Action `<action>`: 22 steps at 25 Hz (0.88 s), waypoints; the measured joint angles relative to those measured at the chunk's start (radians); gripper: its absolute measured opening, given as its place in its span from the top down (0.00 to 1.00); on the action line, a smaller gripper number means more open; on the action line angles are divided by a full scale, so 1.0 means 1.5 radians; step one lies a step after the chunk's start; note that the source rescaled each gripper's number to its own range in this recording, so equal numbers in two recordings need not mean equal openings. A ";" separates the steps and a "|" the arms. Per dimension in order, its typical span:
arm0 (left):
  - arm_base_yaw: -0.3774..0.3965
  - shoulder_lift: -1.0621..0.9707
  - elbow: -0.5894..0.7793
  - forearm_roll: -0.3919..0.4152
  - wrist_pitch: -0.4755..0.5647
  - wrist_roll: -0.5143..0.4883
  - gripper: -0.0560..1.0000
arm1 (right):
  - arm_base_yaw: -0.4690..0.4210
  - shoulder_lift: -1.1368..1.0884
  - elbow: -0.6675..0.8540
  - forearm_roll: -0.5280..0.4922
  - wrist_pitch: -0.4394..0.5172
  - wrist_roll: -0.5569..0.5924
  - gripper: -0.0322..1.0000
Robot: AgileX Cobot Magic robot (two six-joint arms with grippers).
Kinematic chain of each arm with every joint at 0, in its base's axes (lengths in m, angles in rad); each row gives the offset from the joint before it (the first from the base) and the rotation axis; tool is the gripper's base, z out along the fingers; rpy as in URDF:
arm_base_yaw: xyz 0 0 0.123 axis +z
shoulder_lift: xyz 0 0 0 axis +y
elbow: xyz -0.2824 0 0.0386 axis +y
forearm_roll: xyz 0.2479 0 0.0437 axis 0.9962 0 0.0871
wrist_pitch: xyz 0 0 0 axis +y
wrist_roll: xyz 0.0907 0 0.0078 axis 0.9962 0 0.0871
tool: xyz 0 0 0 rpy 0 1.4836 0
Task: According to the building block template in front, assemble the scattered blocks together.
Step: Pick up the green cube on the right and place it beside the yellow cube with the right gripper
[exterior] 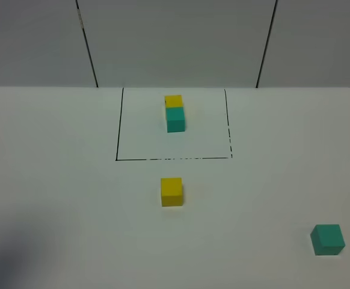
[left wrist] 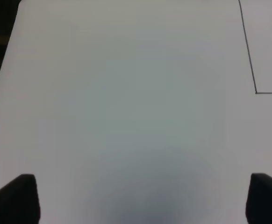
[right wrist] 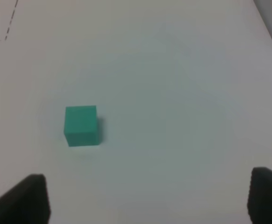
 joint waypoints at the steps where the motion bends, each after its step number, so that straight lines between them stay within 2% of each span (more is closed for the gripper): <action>1: -0.006 -0.023 0.025 0.000 0.000 -0.002 0.03 | 0.000 0.000 0.000 0.000 0.000 0.000 0.28; 5: -0.037 -0.109 0.108 0.000 0.010 -0.018 0.03 | 0.000 0.000 0.000 0.000 0.000 0.000 0.28; 9: -0.045 -0.199 0.153 0.000 0.025 -0.059 0.05 | 0.000 0.000 0.000 0.000 0.000 0.000 0.28; 16: -0.046 -0.315 0.167 0.000 0.058 -0.071 0.08 | 0.000 0.000 0.000 0.000 0.000 0.000 0.28; 22: -0.046 -0.373 0.167 0.000 0.078 -0.072 0.16 | 0.000 0.000 0.000 0.000 0.000 0.000 0.28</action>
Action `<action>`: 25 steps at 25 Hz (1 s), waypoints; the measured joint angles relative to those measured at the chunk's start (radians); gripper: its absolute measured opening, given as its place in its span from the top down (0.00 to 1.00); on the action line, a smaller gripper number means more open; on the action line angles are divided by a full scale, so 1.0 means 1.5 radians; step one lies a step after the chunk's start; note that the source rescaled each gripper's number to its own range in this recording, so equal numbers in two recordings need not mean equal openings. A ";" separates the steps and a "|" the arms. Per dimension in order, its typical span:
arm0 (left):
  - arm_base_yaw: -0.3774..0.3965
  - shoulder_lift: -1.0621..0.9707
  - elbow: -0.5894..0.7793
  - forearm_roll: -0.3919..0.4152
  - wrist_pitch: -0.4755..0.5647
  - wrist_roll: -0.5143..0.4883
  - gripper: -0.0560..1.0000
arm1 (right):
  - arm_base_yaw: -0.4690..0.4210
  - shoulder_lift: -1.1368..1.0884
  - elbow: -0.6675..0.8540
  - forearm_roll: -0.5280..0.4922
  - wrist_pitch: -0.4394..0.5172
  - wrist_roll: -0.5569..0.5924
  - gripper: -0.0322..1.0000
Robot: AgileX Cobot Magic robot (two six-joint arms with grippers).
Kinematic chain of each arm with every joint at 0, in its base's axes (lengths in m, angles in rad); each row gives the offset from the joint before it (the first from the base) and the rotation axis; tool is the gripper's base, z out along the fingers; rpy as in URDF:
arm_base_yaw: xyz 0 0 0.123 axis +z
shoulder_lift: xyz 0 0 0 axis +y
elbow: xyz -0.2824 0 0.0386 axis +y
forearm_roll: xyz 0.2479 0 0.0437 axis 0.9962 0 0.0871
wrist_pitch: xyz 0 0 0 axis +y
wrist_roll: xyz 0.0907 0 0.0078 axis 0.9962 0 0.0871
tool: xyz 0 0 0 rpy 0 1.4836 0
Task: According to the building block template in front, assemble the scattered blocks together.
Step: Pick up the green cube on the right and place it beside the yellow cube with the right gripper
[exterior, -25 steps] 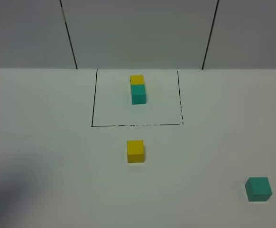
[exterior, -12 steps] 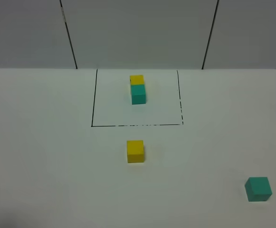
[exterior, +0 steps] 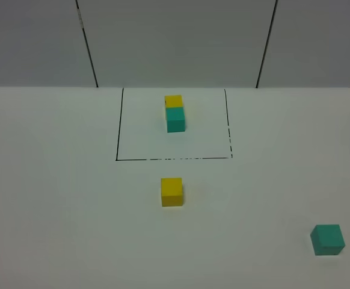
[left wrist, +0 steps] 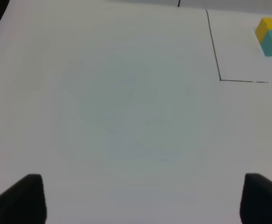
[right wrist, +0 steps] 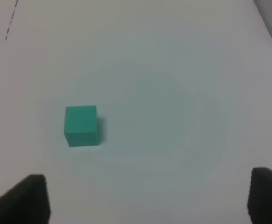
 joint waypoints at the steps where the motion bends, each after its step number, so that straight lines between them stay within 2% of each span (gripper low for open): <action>1: 0.000 -0.004 0.002 0.000 0.006 -0.001 0.17 | 0.000 0.000 0.000 0.000 0.000 0.000 0.28; 9: 0.000 -0.027 0.084 0.000 0.018 -0.013 0.23 | 0.000 0.000 0.000 0.000 0.000 0.000 0.28; 15: 0.000 -0.109 0.135 -0.002 0.014 -0.015 0.26 | 0.000 0.000 0.000 0.000 0.000 0.000 0.28; 18: 0.000 -0.156 0.147 -0.006 0.009 -0.018 0.27 | 0.000 0.000 0.000 0.000 0.000 0.000 0.28; 25: 0.000 -0.159 0.152 -0.028 -0.002 -0.008 0.30 | 0.000 0.000 0.000 0.000 0.000 0.000 0.28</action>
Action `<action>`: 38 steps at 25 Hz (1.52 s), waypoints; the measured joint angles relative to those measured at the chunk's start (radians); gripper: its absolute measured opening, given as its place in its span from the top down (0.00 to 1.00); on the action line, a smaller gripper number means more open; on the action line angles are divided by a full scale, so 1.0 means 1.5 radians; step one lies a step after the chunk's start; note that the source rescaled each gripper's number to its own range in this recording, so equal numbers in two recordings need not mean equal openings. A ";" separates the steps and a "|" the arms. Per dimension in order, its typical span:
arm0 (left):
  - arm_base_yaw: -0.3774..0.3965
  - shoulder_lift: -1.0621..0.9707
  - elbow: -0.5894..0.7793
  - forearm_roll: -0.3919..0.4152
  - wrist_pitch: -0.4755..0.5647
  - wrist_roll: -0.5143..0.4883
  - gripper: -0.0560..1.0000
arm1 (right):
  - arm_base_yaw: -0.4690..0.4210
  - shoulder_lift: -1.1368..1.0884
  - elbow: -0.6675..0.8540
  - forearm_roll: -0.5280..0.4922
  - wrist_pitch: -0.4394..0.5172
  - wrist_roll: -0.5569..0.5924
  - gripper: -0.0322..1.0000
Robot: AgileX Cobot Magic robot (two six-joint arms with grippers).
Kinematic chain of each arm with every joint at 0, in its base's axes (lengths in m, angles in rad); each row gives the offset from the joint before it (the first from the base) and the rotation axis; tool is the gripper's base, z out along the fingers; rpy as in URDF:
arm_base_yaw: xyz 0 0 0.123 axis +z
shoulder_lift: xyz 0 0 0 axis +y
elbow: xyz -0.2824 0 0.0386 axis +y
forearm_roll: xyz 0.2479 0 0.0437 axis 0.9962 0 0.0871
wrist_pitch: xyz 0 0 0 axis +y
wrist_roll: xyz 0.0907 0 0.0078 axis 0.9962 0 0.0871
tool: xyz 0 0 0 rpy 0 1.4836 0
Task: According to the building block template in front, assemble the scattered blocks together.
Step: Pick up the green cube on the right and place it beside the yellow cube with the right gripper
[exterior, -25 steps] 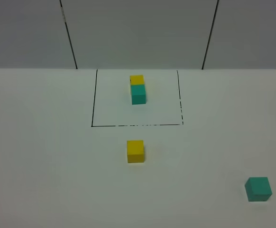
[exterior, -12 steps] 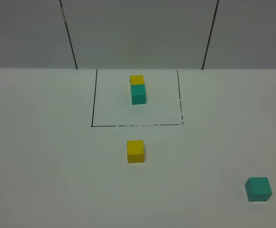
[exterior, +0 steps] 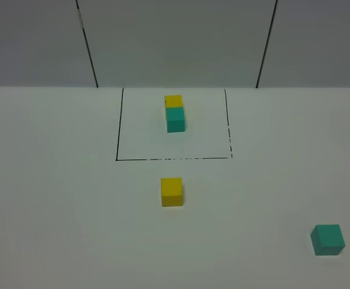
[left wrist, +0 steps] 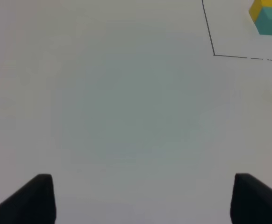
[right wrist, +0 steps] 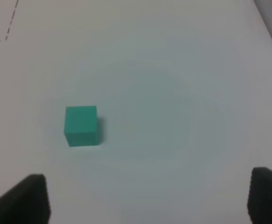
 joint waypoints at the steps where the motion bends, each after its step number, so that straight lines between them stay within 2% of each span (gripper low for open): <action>1: 0.000 0.000 0.000 -0.004 0.000 0.004 0.30 | 0.000 0.000 0.000 0.000 0.000 0.000 0.28; 7: 0.000 0.000 0.000 -0.035 -0.002 0.042 0.31 | 0.000 0.000 0.000 0.000 0.000 0.000 0.28; 17: -0.021 0.000 0.000 -0.037 -0.002 0.047 0.31 | 0.000 0.000 0.000 0.000 0.000 0.000 0.28; 38: -0.021 0.000 0.000 -0.037 -0.002 0.047 0.31 | 0.000 0.000 0.000 0.000 0.000 0.000 0.28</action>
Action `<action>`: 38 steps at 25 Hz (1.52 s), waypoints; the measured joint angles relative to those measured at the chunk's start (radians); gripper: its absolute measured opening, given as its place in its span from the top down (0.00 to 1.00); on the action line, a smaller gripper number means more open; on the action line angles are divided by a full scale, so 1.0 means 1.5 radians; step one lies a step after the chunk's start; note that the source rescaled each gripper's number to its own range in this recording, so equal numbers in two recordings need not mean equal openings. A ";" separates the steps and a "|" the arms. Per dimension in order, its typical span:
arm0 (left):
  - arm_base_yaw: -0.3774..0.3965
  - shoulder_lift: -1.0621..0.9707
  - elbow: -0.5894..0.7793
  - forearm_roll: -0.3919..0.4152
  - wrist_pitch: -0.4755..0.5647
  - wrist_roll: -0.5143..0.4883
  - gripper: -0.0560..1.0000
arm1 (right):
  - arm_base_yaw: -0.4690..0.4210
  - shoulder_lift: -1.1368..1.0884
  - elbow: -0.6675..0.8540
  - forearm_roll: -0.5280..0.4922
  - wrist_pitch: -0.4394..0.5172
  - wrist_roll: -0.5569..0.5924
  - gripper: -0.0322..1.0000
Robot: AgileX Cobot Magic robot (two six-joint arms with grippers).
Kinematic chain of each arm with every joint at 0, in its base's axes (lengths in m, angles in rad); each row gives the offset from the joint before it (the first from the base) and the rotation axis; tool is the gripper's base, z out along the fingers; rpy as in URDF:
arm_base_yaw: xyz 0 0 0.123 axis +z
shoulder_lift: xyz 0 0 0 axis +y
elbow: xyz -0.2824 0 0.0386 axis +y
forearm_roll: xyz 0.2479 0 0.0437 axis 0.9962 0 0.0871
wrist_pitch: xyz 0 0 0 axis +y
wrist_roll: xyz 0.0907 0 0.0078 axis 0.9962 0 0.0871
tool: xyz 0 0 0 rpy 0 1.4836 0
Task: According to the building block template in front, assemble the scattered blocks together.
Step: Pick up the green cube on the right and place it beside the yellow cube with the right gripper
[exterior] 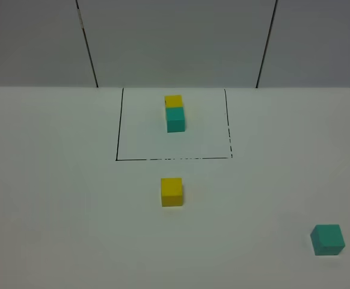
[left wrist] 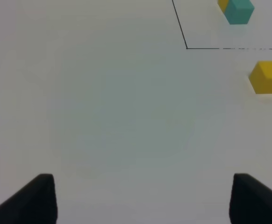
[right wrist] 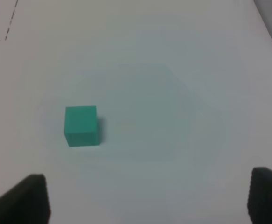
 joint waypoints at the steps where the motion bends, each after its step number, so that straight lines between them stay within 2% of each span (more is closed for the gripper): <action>1: 0.000 0.000 0.000 0.000 0.000 0.000 0.31 | 0.000 0.000 0.000 0.000 0.000 0.000 0.28; 38: 0.000 0.000 0.000 0.000 0.000 0.000 0.31 | 0.000 0.000 0.000 0.000 0.000 0.000 0.28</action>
